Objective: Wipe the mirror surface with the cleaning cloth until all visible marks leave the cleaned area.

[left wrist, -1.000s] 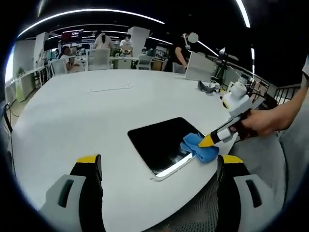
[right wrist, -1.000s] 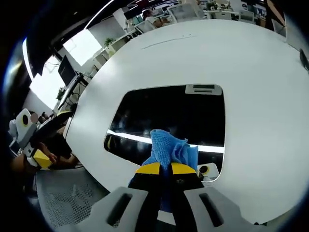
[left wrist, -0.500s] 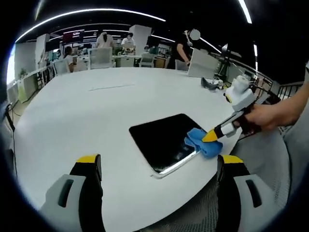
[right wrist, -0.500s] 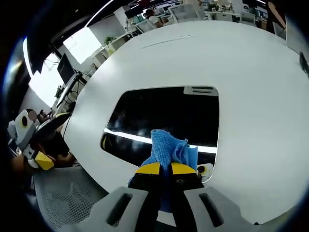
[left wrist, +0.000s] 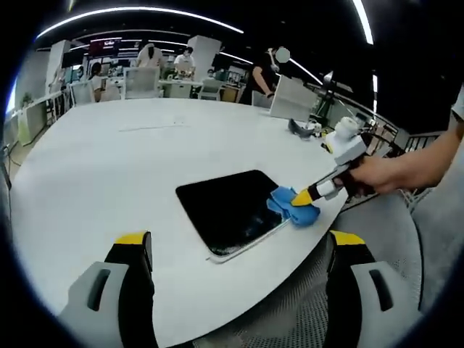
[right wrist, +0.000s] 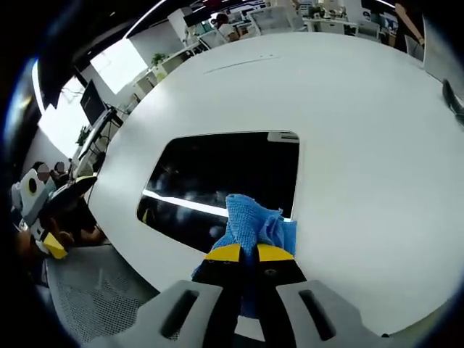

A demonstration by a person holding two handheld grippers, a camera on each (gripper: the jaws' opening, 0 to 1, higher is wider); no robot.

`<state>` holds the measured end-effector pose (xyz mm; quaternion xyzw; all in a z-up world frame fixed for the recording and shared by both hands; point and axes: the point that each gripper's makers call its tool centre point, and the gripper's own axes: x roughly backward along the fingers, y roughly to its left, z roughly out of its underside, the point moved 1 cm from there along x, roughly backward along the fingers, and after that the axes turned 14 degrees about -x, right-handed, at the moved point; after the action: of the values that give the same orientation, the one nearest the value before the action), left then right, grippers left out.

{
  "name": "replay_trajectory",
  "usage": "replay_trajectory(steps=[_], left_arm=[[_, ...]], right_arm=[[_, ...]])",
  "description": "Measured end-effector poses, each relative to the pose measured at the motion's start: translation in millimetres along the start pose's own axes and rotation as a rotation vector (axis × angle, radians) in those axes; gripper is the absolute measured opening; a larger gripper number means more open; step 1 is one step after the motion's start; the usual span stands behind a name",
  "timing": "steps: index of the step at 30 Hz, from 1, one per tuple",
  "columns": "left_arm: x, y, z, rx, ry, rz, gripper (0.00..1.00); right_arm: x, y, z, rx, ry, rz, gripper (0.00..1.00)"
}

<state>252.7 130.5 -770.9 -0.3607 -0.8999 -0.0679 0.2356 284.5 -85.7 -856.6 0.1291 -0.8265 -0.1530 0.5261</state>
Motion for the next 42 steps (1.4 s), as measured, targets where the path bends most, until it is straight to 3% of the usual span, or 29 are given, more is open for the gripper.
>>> replay_trajectory(steps=[3,4,6,12,27,37,42], left_arm=[[1,-5.0,0.6,0.018,0.0,0.019,0.99],[2,-13.9,5.1,-0.07,0.029,0.065,0.99],[4,-21.4,3.6,-0.125,0.027,0.085,0.99],[12,-6.7,6.1,-0.033,0.019,0.035,0.99],[21,4.8,4.4,-0.085,-0.003,-0.031,0.99],[20,8.1,6.2,-0.058,0.006,-0.043,0.99],[19,10.0,3.9,-0.094,-0.006,-0.068,0.99]], right_arm=[[0,-2,-0.4,0.002,0.001,0.0,0.0],[0,-3,-0.5,0.008,0.004,0.004,0.0],[1,-4,-1.3,0.016,0.009,0.011,0.0],[1,-6,-2.8,0.032,0.018,0.015,0.0],[-4,-5,-10.1,0.044,0.01,0.017,0.0],[-16,-6,-34.8,0.072,-0.003,0.028,0.0],[-24,-9,-53.7,0.067,-0.017,0.034,0.0]])
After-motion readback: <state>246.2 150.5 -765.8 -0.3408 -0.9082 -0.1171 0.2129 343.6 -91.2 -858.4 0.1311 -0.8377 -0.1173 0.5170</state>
